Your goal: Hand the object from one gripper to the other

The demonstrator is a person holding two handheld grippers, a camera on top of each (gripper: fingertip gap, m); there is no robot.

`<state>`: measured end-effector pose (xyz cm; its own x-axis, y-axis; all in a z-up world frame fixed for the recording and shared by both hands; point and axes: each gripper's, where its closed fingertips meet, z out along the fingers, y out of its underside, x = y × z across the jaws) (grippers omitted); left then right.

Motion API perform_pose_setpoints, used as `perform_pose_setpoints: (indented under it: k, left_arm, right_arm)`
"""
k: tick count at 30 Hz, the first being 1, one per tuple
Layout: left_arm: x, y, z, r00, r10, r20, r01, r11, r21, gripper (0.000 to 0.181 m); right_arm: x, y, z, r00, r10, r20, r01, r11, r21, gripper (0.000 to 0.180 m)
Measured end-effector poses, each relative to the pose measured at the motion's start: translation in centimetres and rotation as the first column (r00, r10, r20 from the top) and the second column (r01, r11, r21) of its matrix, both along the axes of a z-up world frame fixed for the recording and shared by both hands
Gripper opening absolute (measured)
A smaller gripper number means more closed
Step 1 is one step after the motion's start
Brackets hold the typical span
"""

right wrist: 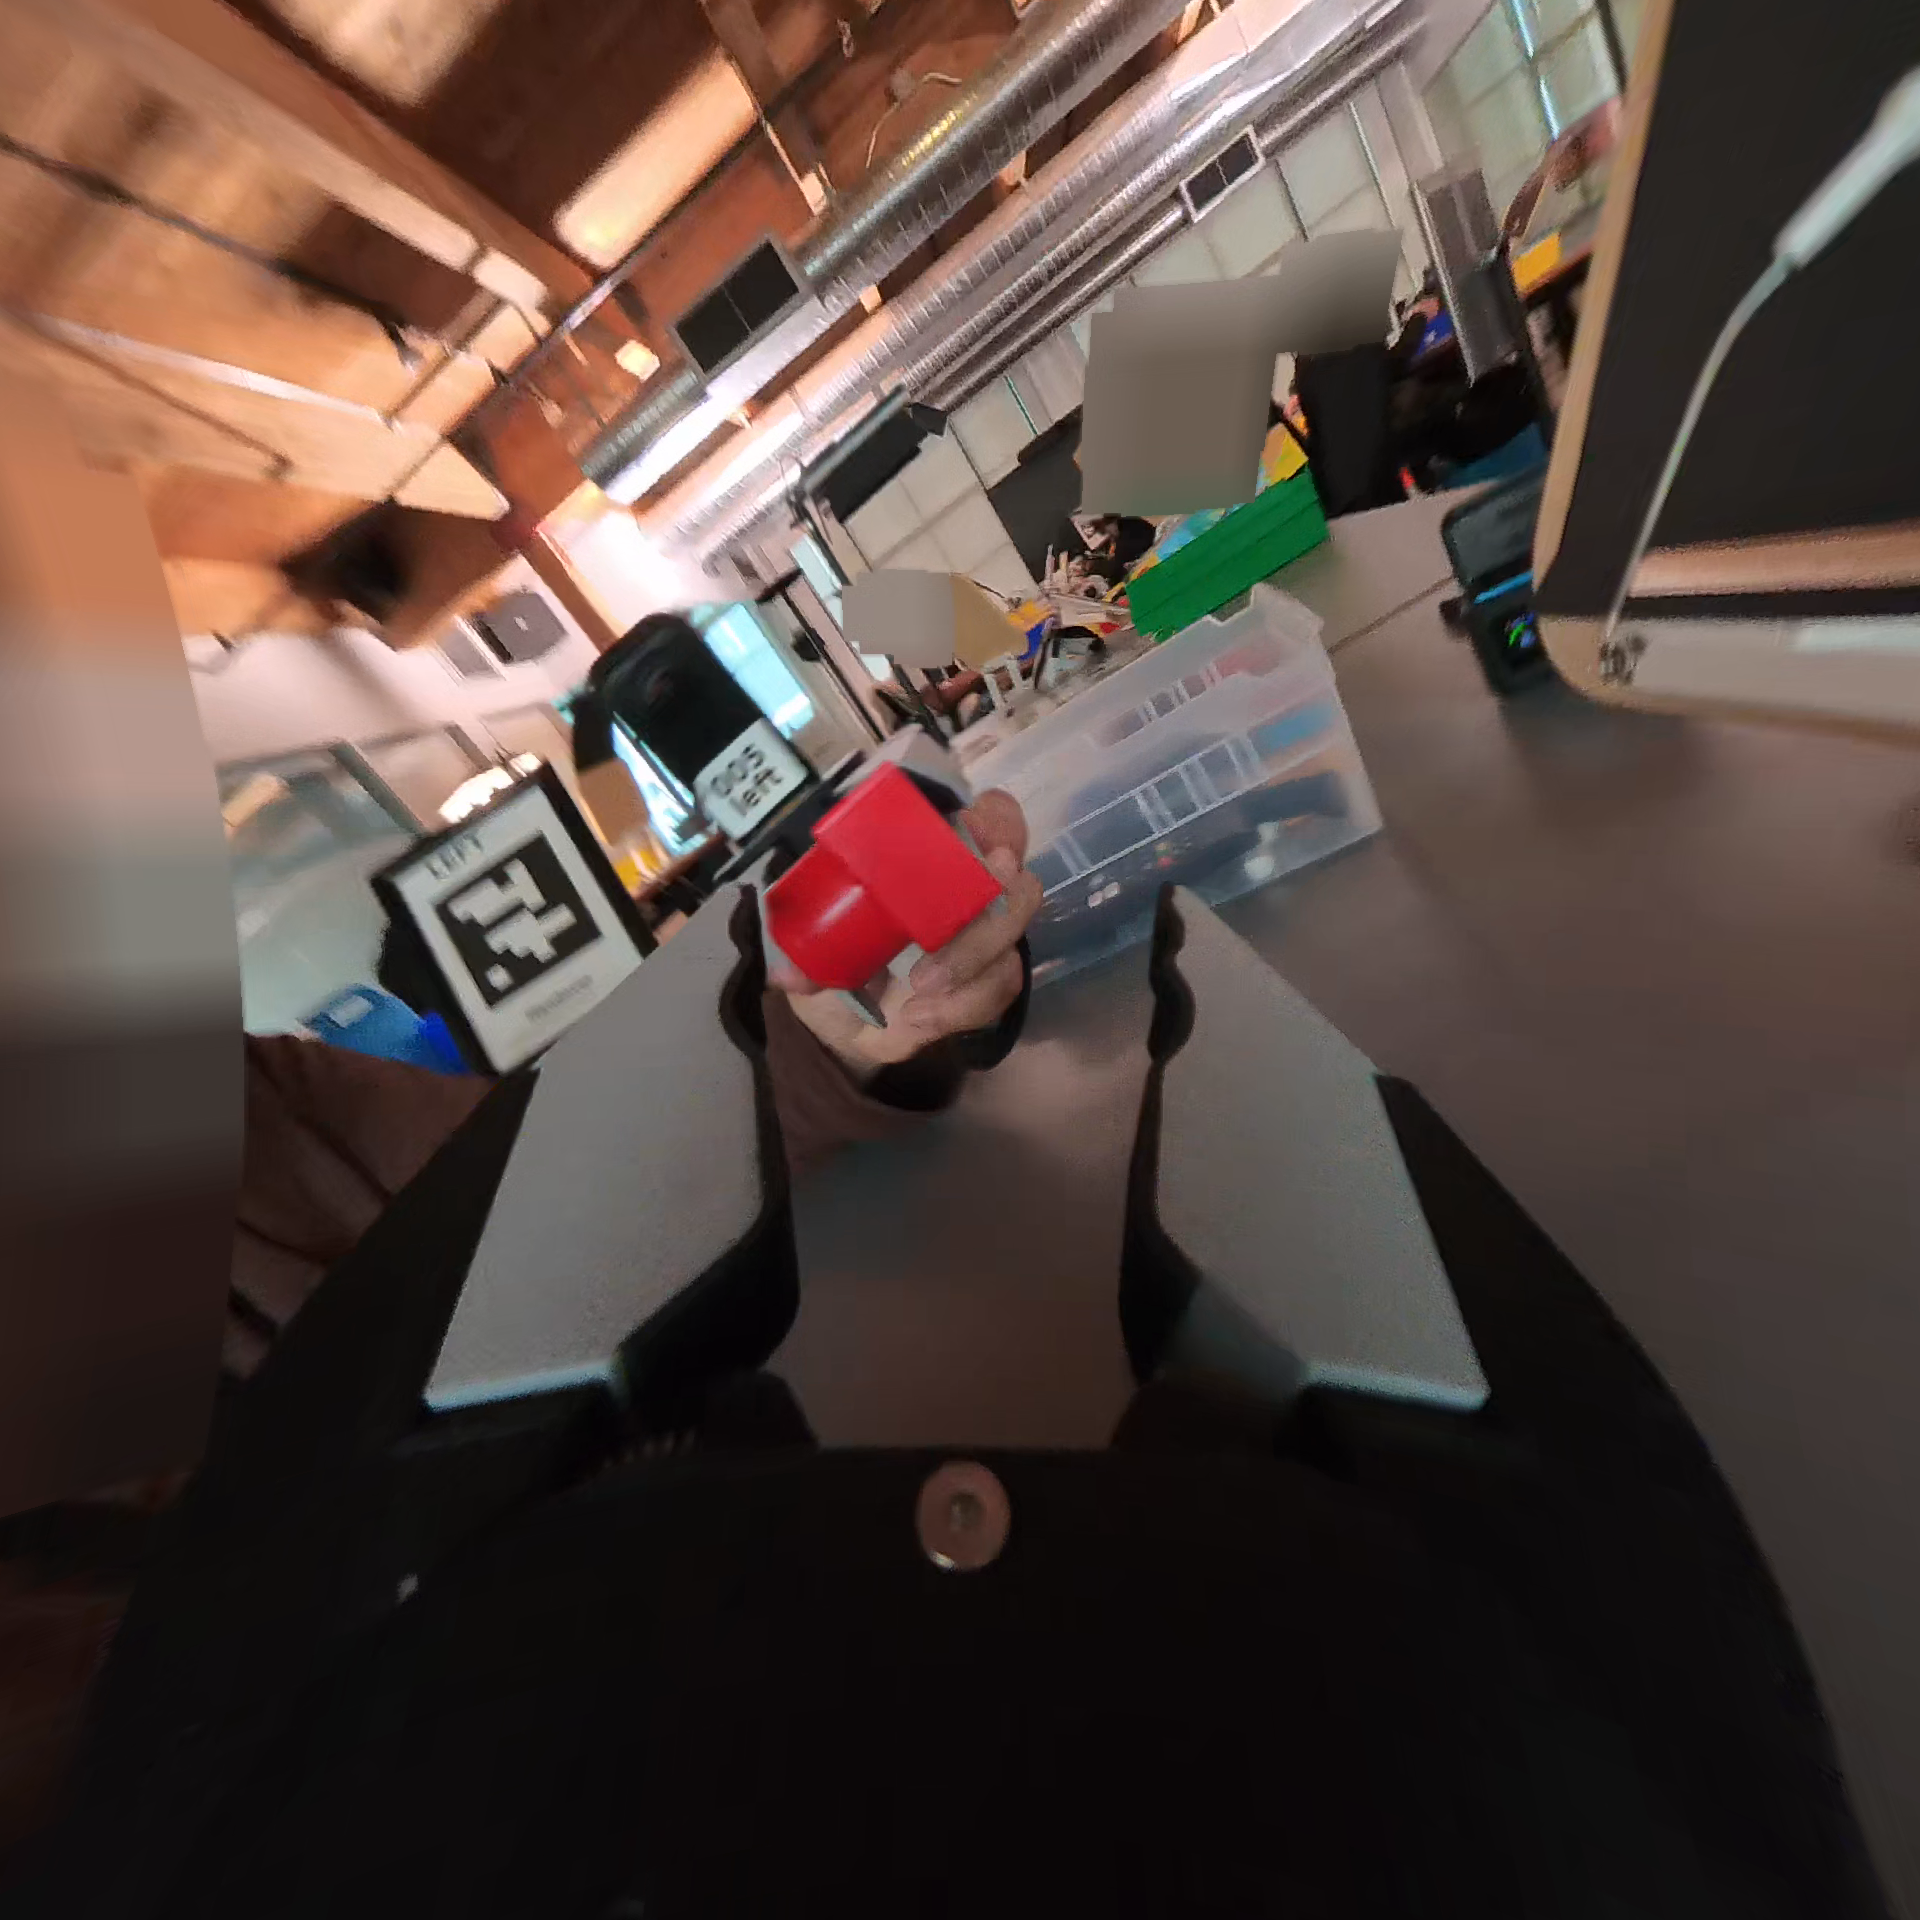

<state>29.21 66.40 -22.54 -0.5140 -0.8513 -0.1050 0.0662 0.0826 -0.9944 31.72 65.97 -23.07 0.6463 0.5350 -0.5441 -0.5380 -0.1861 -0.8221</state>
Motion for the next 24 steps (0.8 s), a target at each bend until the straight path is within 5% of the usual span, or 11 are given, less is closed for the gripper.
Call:
perform_pose_setpoints:
  k: [6, 10, 12, 15, 18, 24]
  left_arm:
    - [0.0, 0.4, -0.6, 0.972, -0.176, -0.157, 0.122, 0.945, -0.304, 0.042]
    - [-0.1, -0.3, -0.8, 0.949, -0.255, -0.186, 0.168, 0.906, -0.388, 0.042]
    - [0.0, -0.4, -1.2, 0.943, -0.260, -0.210, 0.164, 0.907, -0.388, 0.042]
    - [0.0, -0.3, -1.4, 0.937, -0.272, -0.220, 0.165, 0.899, -0.407, 0.042]
    - [0.6, 0.4, -1.9, 0.952, -0.205, -0.228, 0.116, 0.930, -0.349, 0.043]
    - [1.5, 1.7, -3.8, 0.985, 0.099, -0.138, -0.085, 0.990, 0.110, 0.064]
  right_arm:
    - [-1.9, -0.7, 0.7, 0.959, -0.054, 0.278, 0.033, 0.996, 0.079, 0.074]
    - [-2.4, -0.3, -0.3, 0.961, -0.016, 0.277, 0.011, 1.000, 0.022, 0.069]
    - [-2.6, -0.3, -0.7, 0.961, 0.006, 0.275, -0.008, 1.000, 0.008, 0.042]
    - [-2.4, -0.1, -0.7, 0.967, 0.000, 0.256, -0.001, 1.000, 0.006, 0.042]
    - [-1.7, 0.3, -1.0, 0.982, -0.005, 0.189, 0.014, 0.999, -0.044, 0.042]
    - [1.4, 0.3, -1.4, 0.995, -0.064, -0.074, 0.054, 0.990, -0.133, 0.041]
